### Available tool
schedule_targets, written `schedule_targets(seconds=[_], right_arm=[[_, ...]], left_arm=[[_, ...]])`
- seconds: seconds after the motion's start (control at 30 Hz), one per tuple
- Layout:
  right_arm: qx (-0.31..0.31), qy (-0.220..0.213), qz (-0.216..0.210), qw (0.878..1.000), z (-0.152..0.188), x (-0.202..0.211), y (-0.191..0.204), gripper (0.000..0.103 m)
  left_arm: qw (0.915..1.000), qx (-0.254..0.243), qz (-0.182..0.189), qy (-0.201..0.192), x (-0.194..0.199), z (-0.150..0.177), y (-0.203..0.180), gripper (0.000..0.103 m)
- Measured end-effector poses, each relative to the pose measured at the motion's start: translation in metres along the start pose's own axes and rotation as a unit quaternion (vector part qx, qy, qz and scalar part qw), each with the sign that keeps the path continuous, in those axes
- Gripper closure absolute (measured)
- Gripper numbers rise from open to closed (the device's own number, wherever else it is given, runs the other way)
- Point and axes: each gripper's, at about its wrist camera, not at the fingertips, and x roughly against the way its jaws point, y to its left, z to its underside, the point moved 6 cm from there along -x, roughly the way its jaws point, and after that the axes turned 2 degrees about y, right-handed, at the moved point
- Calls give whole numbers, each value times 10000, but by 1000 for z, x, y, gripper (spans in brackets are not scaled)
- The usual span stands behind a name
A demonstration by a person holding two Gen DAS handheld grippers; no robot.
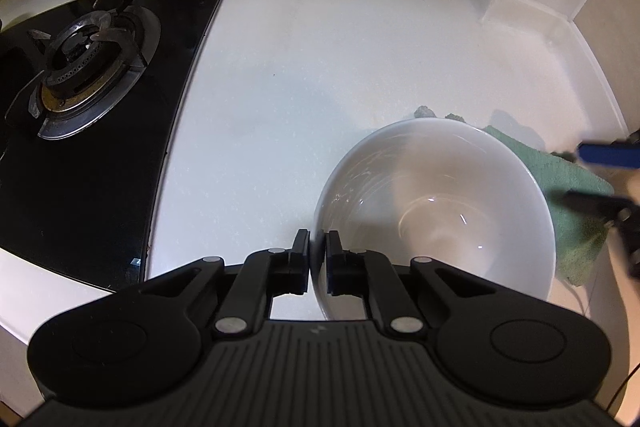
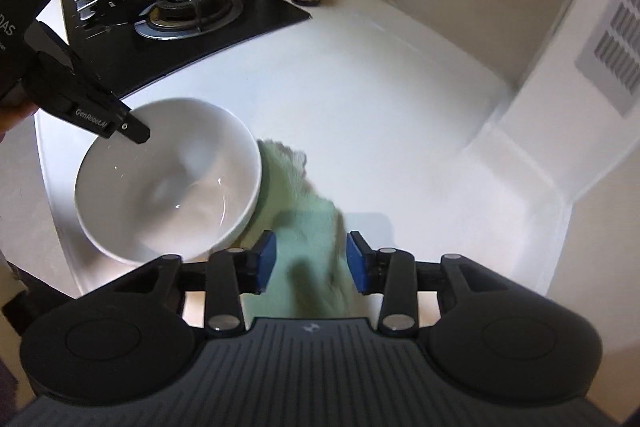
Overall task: Clean bowl
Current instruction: 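Open the right gripper and regrasp the towel on the counter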
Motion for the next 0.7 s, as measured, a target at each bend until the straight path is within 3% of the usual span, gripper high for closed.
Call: schedule_targets(seconds=[0.07, 0.13, 0.17, 0.27, 0.5, 0.57, 0.6, 0.7], right_arm=[[194, 205, -8, 9996, 3, -18, -1, 81], [363, 518, 329, 9975, 11, -36, -7, 81], [342, 501, 264, 9978, 12, -35, -7, 81], [461, 356, 100, 9983, 13, -24, 3, 67], [1387, 558, 906, 9846, 27, -58, 39, 66], [1532, 644, 1087, 9801, 31, -70, 37, 73], [1290, 586, 896, 9858, 31, -72, 28, 88], [12, 584, 178, 9981, 23, -67, -11, 94]], left_arm=[[10000, 17, 3, 8, 0, 0, 0, 98], [10000, 18, 4, 5, 0, 0, 0, 98], [10000, 19, 3, 1, 0, 0, 0, 98], [10000, 57, 11, 6, 0, 0, 1, 98], [10000, 22, 31, 49, -1, -1, 1, 98], [10000, -19, 21, 51, -1, -1, 0, 98], [10000, -30, 21, 52, -1, -1, 0, 98], [10000, -64, 14, 51, -1, -1, 0, 98]])
